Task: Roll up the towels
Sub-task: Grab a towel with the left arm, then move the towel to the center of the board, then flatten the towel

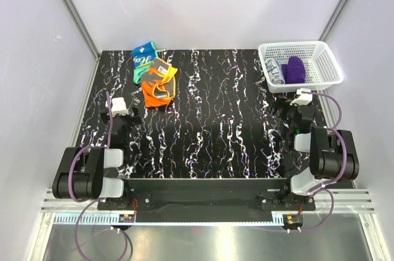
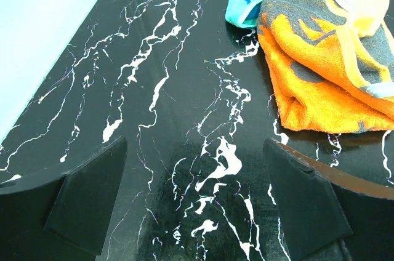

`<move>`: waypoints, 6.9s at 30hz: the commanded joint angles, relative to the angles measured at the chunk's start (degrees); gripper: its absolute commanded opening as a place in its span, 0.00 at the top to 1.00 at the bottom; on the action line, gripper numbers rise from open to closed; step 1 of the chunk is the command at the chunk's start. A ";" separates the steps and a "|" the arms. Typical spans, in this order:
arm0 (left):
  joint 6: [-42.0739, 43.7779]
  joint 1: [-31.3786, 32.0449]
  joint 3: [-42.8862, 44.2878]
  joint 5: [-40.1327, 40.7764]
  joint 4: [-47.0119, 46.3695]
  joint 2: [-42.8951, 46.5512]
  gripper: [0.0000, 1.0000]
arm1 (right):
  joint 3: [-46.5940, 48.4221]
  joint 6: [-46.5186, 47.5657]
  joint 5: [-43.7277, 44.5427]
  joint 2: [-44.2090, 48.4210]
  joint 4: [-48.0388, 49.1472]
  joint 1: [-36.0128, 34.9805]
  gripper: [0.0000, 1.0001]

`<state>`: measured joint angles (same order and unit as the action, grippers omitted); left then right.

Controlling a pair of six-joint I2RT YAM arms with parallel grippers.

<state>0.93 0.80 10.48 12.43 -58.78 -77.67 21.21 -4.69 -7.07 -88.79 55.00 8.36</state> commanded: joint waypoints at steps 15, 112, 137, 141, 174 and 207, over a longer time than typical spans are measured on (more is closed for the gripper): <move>-0.84 0.08 1.21 0.49 -3.44 1.38 0.01 | 1.64 0.83 4.22 0.64 2.30 -0.71 0.00; -21.50 41.21 52.98 3.66 89.02 -6.87 0.81 | 19.74 -35.49 -12.70 28.42 -73.81 -32.96 0.09; -55.76 45.52 13.08 -9.26 72.32 19.66 0.35 | 33.71 -28.98 14.45 1.79 -90.24 -66.27 0.23; -57.35 48.68 12.90 -8.13 70.65 16.42 0.35 | 34.77 -29.32 16.91 -1.64 -91.21 -67.60 0.25; -55.07 54.22 20.96 4.61 86.45 22.10 1.00 | 41.36 -31.17 32.11 2.55 -99.38 -70.32 1.00; -15.53 36.42 50.43 12.93 106.08 16.42 1.00 | 49.45 -22.21 20.35 19.39 -105.65 -37.29 1.00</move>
<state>-20.75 43.86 62.43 34.26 53.87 -58.57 70.11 -30.30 22.00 -67.07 -58.35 -32.88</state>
